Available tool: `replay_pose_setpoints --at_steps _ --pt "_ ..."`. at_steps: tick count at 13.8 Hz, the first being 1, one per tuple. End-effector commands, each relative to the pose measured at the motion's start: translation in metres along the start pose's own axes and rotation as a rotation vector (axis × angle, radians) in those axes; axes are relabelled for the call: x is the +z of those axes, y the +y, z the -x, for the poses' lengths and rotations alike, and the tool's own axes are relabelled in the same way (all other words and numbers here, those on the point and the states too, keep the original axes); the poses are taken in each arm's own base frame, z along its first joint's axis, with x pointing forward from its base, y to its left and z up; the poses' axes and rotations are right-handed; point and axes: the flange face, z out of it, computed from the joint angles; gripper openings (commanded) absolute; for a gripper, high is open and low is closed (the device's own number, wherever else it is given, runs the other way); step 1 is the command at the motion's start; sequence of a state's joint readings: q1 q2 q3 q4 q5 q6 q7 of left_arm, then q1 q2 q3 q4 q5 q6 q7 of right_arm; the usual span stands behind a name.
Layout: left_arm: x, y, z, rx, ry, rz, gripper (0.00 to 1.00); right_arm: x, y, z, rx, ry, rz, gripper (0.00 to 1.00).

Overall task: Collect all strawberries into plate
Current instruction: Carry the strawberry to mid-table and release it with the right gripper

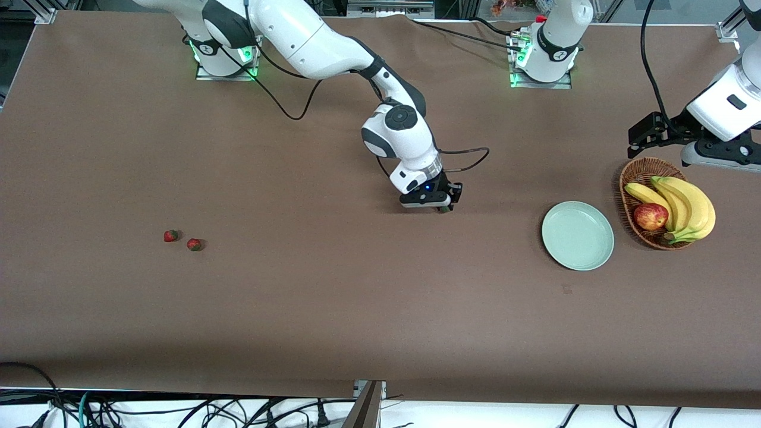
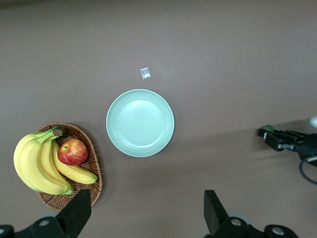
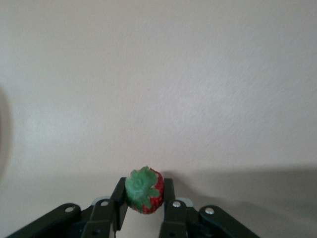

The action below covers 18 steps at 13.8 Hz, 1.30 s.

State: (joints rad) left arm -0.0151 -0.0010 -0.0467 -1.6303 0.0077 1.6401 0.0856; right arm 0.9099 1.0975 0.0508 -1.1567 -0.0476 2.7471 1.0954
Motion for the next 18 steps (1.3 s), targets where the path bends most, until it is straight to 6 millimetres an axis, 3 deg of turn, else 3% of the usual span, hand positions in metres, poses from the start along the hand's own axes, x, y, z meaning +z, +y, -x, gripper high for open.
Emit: replay_pose_setpoints --at_steps 1,3,6,7,9,10,12,16,18 --pt "-0.006 0.011 -0.008 0.008 -0.002 -0.007 1.0 -0.008 -0.009 -0.013 0.0 0.029 -0.02 0.99" --pt "-0.006 0.012 -0.008 0.011 -0.002 -0.007 1.0 -0.018 -0.009 -0.027 0.005 0.034 -0.009 1.0" --pt "-0.006 0.012 -0.008 0.011 -0.002 -0.007 1.0 -0.067 0.008 -0.106 0.074 0.028 0.087 1.0" --pt "0.003 0.014 -0.012 0.016 -0.018 -0.007 1.0 -0.085 0.014 -0.129 0.062 0.034 0.102 1.0" --pt "0.031 0.032 -0.025 0.038 -0.065 -0.008 1.0 -0.095 0.056 -0.175 0.006 -0.007 0.188 1.0" --pt "0.047 0.033 -0.032 0.018 -0.089 0.006 1.0 -0.111 0.077 -0.203 -0.018 -0.028 0.222 1.0" --pt "0.087 0.038 -0.049 -0.043 -0.131 0.054 1.0 -0.122 0.13 -0.248 -0.053 -0.071 0.269 1.0" --pt "0.172 0.108 -0.084 -0.209 -0.106 0.063 1.0 -0.143 0.25 -0.315 -0.169 -0.223 0.381 1.0" --pt "0.219 0.148 -0.093 -0.324 -0.059 0.07 1.0 -0.167 0.291 -0.337 -0.218 -0.283 0.416 1.0"
